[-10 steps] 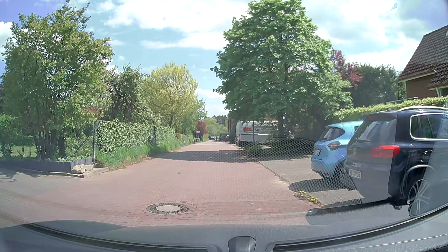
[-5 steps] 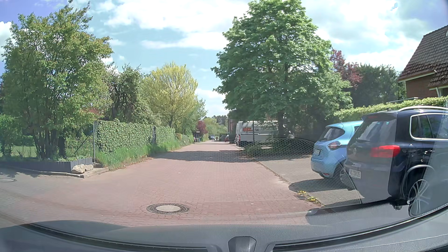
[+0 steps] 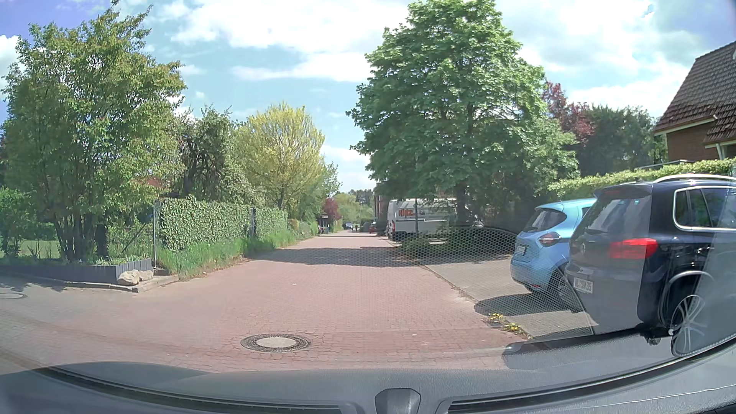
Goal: Follow the waypoints while adhering to traffic rules and regulations
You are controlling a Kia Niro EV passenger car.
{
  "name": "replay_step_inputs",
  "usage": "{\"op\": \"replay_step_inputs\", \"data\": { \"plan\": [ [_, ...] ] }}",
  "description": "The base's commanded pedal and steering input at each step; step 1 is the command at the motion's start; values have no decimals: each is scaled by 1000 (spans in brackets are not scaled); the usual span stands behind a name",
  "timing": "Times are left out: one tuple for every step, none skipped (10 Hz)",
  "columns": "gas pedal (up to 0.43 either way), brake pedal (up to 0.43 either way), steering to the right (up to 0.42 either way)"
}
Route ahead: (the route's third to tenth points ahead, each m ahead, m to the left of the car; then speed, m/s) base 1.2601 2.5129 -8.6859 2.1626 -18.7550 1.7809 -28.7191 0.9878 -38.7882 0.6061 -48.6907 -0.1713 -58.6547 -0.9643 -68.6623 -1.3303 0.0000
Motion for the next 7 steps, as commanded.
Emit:
{"op": "replay_step_inputs", "data": {
  "plan": [
    [0,122,-19],
    [0,110,-19],
    [0,110,-20],
    [0,104,-20],
    [0,104,-20],
    [0,98,-20],
    [0,91,-20]
  ]
}}
